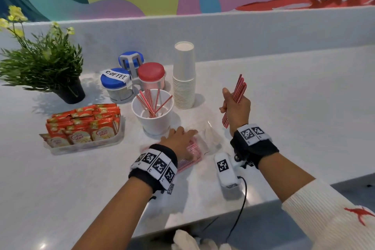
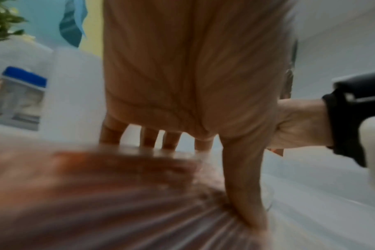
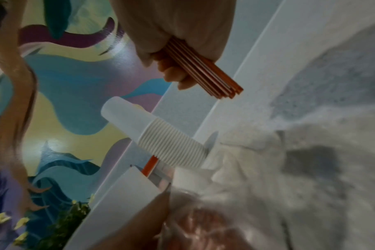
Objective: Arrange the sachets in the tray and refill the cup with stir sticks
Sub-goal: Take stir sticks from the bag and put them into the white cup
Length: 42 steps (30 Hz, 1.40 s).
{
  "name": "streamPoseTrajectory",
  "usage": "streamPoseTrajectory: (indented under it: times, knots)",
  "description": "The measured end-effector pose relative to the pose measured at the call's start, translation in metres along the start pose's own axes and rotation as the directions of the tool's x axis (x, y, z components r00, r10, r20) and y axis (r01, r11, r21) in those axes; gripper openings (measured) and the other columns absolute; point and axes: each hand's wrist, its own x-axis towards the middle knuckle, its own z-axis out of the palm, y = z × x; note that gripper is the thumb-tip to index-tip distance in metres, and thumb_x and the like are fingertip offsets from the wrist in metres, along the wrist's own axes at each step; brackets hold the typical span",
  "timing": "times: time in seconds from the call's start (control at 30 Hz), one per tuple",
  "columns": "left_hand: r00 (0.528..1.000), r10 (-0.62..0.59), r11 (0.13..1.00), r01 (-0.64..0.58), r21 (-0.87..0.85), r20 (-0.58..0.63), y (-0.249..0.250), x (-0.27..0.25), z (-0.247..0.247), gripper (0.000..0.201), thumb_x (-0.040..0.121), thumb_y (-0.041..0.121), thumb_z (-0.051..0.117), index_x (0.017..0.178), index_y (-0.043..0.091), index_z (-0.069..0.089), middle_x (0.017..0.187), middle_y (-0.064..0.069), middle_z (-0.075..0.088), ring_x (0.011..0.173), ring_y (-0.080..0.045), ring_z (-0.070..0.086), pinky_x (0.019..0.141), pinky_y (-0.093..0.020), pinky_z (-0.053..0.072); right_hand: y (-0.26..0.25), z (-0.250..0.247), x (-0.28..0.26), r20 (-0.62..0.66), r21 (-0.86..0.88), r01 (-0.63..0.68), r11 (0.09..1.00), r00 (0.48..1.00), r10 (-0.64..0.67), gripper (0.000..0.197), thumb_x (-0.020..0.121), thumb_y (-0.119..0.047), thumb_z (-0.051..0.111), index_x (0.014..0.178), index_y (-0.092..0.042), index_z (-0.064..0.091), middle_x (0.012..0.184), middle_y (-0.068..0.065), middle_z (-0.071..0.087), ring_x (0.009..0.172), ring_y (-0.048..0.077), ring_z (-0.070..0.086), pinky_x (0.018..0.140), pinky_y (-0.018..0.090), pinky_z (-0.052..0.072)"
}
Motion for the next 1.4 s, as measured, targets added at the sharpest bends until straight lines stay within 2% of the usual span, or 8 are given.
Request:
streamPoseTrajectory:
  times: [0.17, 0.37, 0.5, 0.6, 0.83, 1.03, 1.17, 1.4]
  knots:
    - [0.999, 0.004, 0.999, -0.002, -0.046, 0.042, -0.006, -0.002, 0.001, 0.083, 0.082, 0.027, 0.066, 0.146, 0.028, 0.013, 0.145, -0.009, 0.029, 0.135, -0.029, 0.027, 0.107, -0.05, 0.032, 0.021, -0.002, -0.001, 0.005, -0.14, -0.021, 0.99, 1.0, 0.022, 0.033, 0.085, -0.023, 0.063, 0.057, -0.015, 0.048, 0.05, 0.003, 0.051, 0.044, 0.012, 0.049, 0.065, 0.032, 0.045]
    - [0.999, 0.012, 0.998, -0.009, -0.063, 0.043, -0.006, -0.001, 0.001, 0.083, 0.082, 0.029, 0.067, 0.146, 0.027, 0.014, 0.144, -0.009, 0.029, 0.134, -0.029, 0.027, 0.107, -0.049, 0.032, 0.022, -0.001, -0.001, -0.022, -0.078, -0.024, 0.997, 1.0, 0.022, 0.036, 0.086, -0.02, 0.063, 0.056, -0.012, 0.043, 0.054, 0.005, 0.045, 0.048, 0.016, 0.044, 0.049, 0.023, 0.043]
    - [0.999, 0.021, 0.997, -0.019, -0.078, 0.027, -0.008, 0.0, 0.002, 0.082, 0.082, 0.029, 0.067, 0.145, 0.026, 0.015, 0.143, -0.01, 0.03, 0.134, -0.03, 0.028, 0.107, -0.049, 0.032, 0.027, 0.002, -0.006, 0.063, -0.167, 0.009, 0.986, 0.998, 0.002, 0.037, 0.087, -0.019, 0.06, 0.054, -0.012, 0.044, 0.051, 0.007, 0.047, 0.047, 0.018, 0.045, 0.059, 0.029, 0.044]
    - [1.0, 0.021, 0.989, -0.021, -0.148, 0.0, -0.01, -0.001, 0.0, 0.077, 0.084, 0.026, 0.064, 0.145, 0.026, 0.017, 0.141, -0.011, 0.034, 0.132, -0.029, 0.032, 0.109, -0.047, 0.032, 0.027, 0.006, -0.007, 0.088, -0.158, -0.054, 0.986, 0.994, 0.068, 0.037, 0.088, -0.018, 0.058, 0.055, -0.013, 0.043, 0.052, 0.006, 0.045, 0.048, 0.017, 0.043, 0.056, 0.029, 0.043]
    - [0.964, 0.051, 0.925, -0.143, -0.352, -0.26, -0.021, -0.025, -0.047, 0.047, 0.091, 0.027, 0.056, 0.135, 0.016, 0.041, 0.128, -0.009, 0.051, 0.108, -0.017, 0.052, 0.09, -0.027, 0.041, -0.028, 0.049, -0.005, 0.181, 0.076, -0.002, 0.997, 0.983, -0.012, 0.035, 0.09, -0.017, 0.057, 0.057, -0.013, 0.047, 0.044, -0.001, 0.043, 0.038, 0.009, 0.046, 0.049, 0.023, 0.045]
    - [0.834, -0.155, 0.857, -0.154, -0.492, -0.53, -0.062, -0.043, -0.095, 0.025, 0.094, 0.016, 0.05, 0.116, 0.006, 0.056, 0.105, -0.01, 0.063, 0.087, -0.015, 0.054, 0.068, -0.019, 0.042, -0.062, 0.114, -0.015, 0.356, 0.247, 0.008, 0.969, 0.929, -0.098, 0.051, 0.093, -0.018, 0.051, 0.042, -0.015, 0.049, 0.037, -0.002, 0.05, 0.039, 0.018, 0.051, 0.057, 0.03, 0.048]
    - [0.781, -0.311, 0.809, -0.082, -0.582, -0.541, -0.095, -0.041, -0.105, 0.022, 0.093, 0.009, 0.05, 0.11, 0.002, 0.061, 0.108, -0.011, 0.065, 0.101, -0.022, 0.059, 0.087, -0.027, 0.043, -0.064, 0.149, -0.024, 0.403, 0.045, 0.108, 0.993, 0.908, -0.117, 0.045, 0.092, -0.021, 0.048, 0.047, -0.015, 0.05, 0.047, 0.0, 0.052, 0.046, 0.011, 0.049, 0.062, 0.022, 0.045]
    - [0.861, -0.395, 0.734, 0.088, -0.673, -0.319, -0.128, -0.021, -0.094, 0.029, 0.092, 0.006, 0.047, 0.121, 0.001, 0.053, 0.117, -0.018, 0.057, 0.108, -0.029, 0.056, 0.088, -0.033, 0.047, -0.041, 0.177, -0.034, 0.591, -0.392, 0.268, 0.88, 0.806, 0.018, 0.036, 0.093, -0.027, 0.046, 0.058, -0.017, 0.043, 0.062, 0.004, 0.051, 0.057, 0.018, 0.047, 0.051, 0.024, 0.034]
